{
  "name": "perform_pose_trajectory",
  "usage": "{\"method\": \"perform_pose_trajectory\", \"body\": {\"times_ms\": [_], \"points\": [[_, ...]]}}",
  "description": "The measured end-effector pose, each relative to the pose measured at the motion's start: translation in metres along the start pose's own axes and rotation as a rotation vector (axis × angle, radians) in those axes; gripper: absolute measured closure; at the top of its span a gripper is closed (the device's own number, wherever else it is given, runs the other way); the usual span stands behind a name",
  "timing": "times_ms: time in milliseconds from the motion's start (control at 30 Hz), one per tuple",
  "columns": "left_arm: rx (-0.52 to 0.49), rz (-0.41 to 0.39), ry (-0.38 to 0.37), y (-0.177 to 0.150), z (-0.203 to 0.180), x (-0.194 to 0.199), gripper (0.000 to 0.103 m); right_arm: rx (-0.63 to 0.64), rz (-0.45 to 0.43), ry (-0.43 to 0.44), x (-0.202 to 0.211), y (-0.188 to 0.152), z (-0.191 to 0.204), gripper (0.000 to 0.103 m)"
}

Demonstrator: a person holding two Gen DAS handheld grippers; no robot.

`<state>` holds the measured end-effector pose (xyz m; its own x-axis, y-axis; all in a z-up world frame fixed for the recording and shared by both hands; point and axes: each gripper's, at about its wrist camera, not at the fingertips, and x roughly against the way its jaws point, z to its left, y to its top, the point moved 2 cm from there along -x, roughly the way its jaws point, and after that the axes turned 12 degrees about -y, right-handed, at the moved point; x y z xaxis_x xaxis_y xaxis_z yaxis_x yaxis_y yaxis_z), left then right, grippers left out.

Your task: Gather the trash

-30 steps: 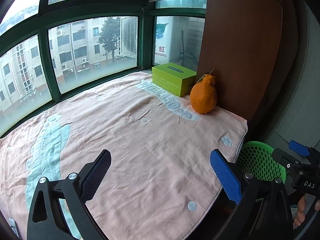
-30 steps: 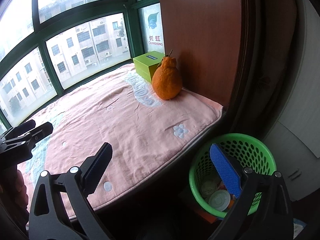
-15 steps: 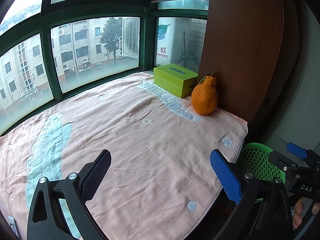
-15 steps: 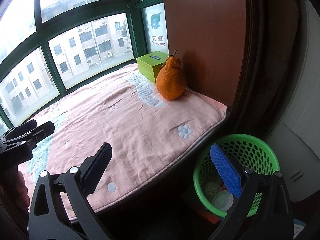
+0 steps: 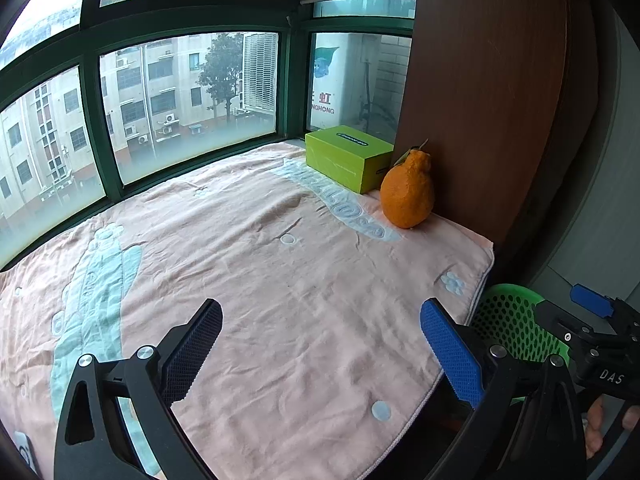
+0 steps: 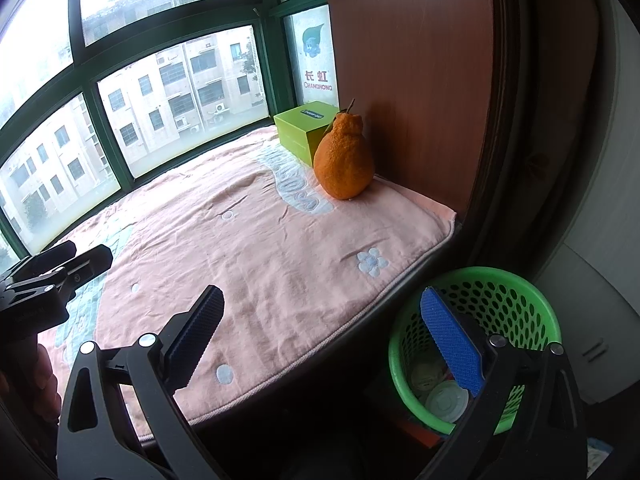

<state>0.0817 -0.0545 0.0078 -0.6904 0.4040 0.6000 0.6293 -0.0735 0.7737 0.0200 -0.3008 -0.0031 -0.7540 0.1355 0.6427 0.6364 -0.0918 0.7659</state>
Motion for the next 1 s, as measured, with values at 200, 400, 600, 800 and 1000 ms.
{"method": "perform_pose_trajectory", "body": {"times_ms": [200, 400, 600, 800, 1000], "points": [[0.003, 0.001, -0.001, -0.0010, -0.0003, 0.0002, 0.007, -0.002, -0.002, -0.001, 0.0002, 0.0001, 0.0001, 0.005], [0.004, 0.002, -0.002, -0.0019, -0.0002, 0.0006, 0.007, 0.002, -0.001, 0.001, 0.0004, -0.0005, 0.0012, 0.005], [0.008, 0.005, 0.001, -0.0041, 0.0002, 0.0011, 0.007, 0.002, 0.000, 0.005, 0.0003, -0.0006, 0.0021, 0.005], [0.013, 0.005, 0.002, -0.0052, 0.0000, 0.0014, 0.007, 0.003, 0.001, 0.007, 0.0004, -0.0008, 0.0026, 0.005], [0.012, 0.005, 0.003, -0.0054, -0.0002, 0.0014, 0.007, 0.002, 0.000, 0.008, 0.0003, -0.0006, 0.0026, 0.005]]}}
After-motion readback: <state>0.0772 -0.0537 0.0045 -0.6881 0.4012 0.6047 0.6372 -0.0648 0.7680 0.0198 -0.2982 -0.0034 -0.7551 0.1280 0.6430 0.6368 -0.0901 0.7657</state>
